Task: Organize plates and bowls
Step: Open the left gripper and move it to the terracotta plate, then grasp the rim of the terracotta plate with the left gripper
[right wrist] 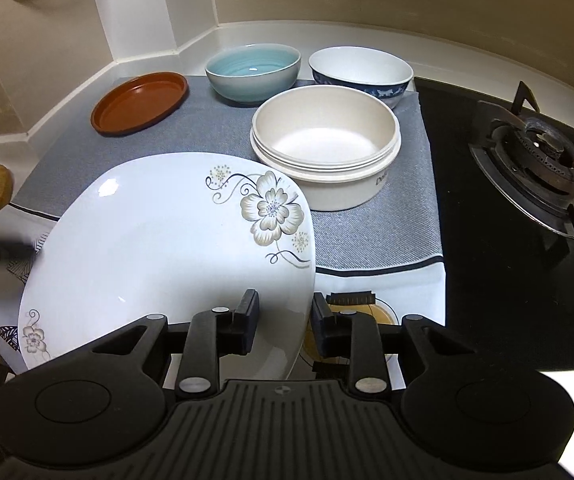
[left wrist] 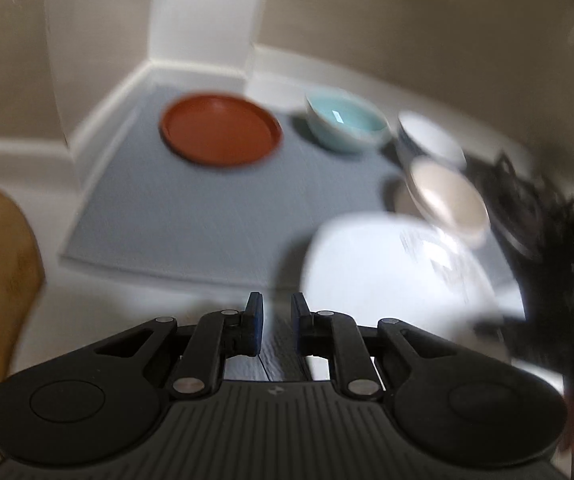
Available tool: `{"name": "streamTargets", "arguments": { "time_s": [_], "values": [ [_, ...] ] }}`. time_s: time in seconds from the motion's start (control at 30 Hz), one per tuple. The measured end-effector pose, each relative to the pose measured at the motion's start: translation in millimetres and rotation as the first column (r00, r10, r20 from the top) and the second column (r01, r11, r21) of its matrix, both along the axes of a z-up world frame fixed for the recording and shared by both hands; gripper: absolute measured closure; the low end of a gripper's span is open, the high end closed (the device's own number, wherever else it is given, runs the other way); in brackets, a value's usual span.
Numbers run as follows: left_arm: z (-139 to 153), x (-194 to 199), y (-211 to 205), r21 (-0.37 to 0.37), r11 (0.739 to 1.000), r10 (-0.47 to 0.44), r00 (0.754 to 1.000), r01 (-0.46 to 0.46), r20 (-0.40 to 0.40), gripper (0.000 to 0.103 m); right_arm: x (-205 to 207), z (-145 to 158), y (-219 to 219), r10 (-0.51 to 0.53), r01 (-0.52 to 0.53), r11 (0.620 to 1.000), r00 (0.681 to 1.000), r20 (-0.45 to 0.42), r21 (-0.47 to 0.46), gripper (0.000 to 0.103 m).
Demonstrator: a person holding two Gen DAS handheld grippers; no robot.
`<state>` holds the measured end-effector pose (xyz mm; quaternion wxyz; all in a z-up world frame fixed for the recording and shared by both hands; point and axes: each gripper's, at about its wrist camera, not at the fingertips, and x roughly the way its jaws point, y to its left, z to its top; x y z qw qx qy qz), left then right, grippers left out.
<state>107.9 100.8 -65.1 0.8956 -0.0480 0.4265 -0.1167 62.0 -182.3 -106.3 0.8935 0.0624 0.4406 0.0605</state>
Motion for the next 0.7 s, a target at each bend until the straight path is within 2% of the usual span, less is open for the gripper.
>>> {"name": "streamTargets", "arguments": {
  "time_s": [0.13,0.2,0.37,0.47,0.53,0.57,0.6,0.7],
  "values": [
    [2,57,23,-0.029,0.997,0.075,0.996,-0.074,0.047,0.086,-8,4,-4,-0.071,0.071,0.997,0.997,-0.001,-0.014,0.073],
    [-6,87,33,-0.042,0.991,0.126,0.991,-0.124,0.054,0.075,-14,7,-5,-0.105,0.105,0.994,0.994,0.007,-0.023,0.073],
    [-33,151,52,-0.059,0.963,0.264,0.964,-0.263,0.009,0.064,-31,22,-1,-0.166,0.168,0.985,0.985,0.047,-0.040,0.073],
    [-47,176,61,-0.085,0.947,0.307,0.951,-0.308,-0.031,0.064,-37,37,6,-0.180,0.184,0.981,0.981,0.071,-0.065,0.073],
    [-52,183,62,-0.096,0.947,0.304,0.952,-0.306,-0.039,0.066,-38,47,11,-0.182,0.189,0.979,0.979,0.089,-0.081,0.073],
    [-53,183,62,-0.100,0.951,0.292,0.956,-0.294,-0.038,0.074,-37,52,14,-0.182,0.190,0.978,0.979,0.095,-0.085,0.073],
    [-54,184,59,-0.105,0.955,0.275,0.961,-0.277,-0.039,0.090,-35,57,17,-0.180,0.189,0.978,0.979,0.099,-0.089,0.073],
    [-54,170,67,-0.103,0.961,0.253,0.966,-0.257,-0.056,0.092,-23,67,27,-0.164,0.175,0.981,0.980,0.113,-0.090,0.073]
  ]
}}
